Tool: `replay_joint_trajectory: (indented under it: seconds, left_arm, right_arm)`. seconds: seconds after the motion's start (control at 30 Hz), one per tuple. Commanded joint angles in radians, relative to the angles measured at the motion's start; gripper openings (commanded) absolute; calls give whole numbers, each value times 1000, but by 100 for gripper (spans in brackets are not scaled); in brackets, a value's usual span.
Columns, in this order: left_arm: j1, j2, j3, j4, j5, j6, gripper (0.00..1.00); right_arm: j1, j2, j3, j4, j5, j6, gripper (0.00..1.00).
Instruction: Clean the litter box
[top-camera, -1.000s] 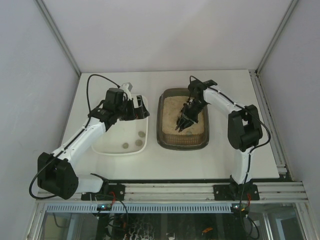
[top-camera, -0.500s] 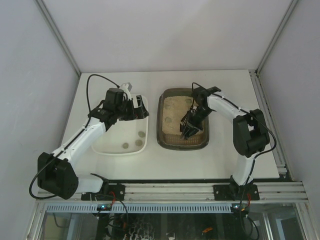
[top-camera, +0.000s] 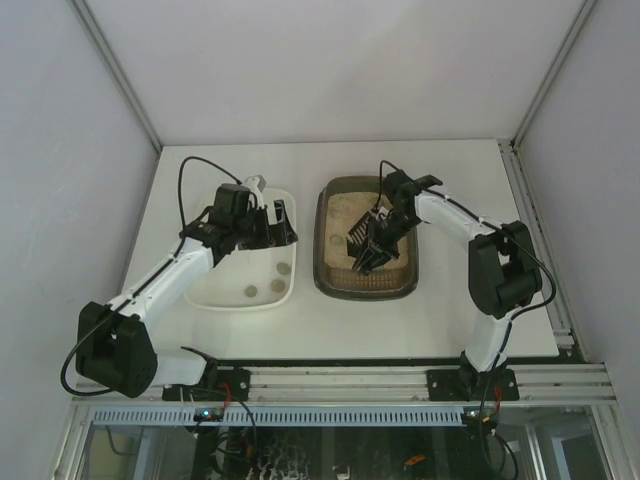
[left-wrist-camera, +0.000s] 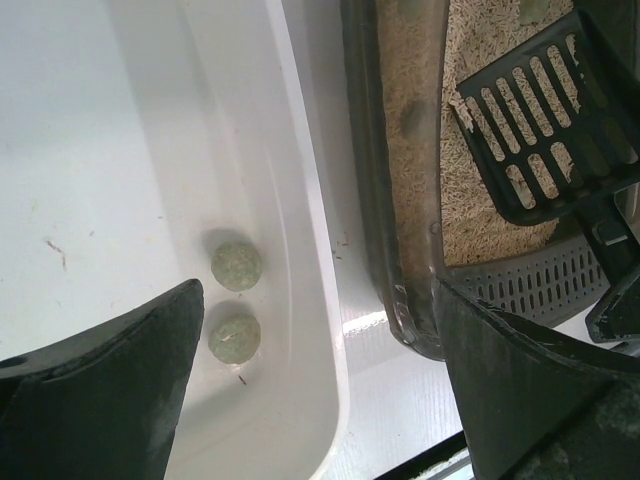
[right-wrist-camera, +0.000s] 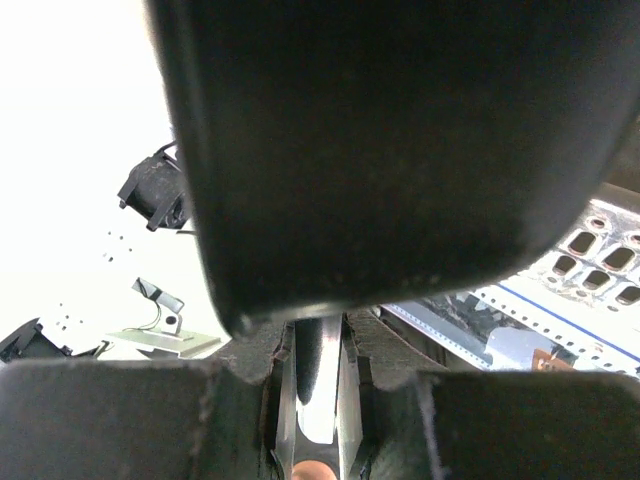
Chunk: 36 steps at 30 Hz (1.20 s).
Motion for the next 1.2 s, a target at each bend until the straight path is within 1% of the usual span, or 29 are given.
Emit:
replay_joint_trajectory:
  seconds: [0.0,0.23,0.57,0.73,0.87,1.0,1.17]
  left_arm:
    - [5,4,-11,37,23,-2,100]
    - [5,6,-11,38,27,-1,100]
    - [6,22,-6,35,20,0,100]
    - [5,19,-6,33,20,2,100]
    - [5,21,-7,33,23,6,100]
    - [6,24,-7,34,25,6,100]
    - [6,20,-8,31,25,8,100]
  right_arm:
    - [14,18,23,22,-31,-28,0]
    - [32,64,46,17,-37,-41,0]
    - [88,141,109,61,-119,-3,0]
    - [94,181,137,85,-160,12,0]
    - [91,192,129,141,-213,23,0]
    - [86,189,90,232,-260,50,0]
    - [66,144,27,299,-266,54,0]
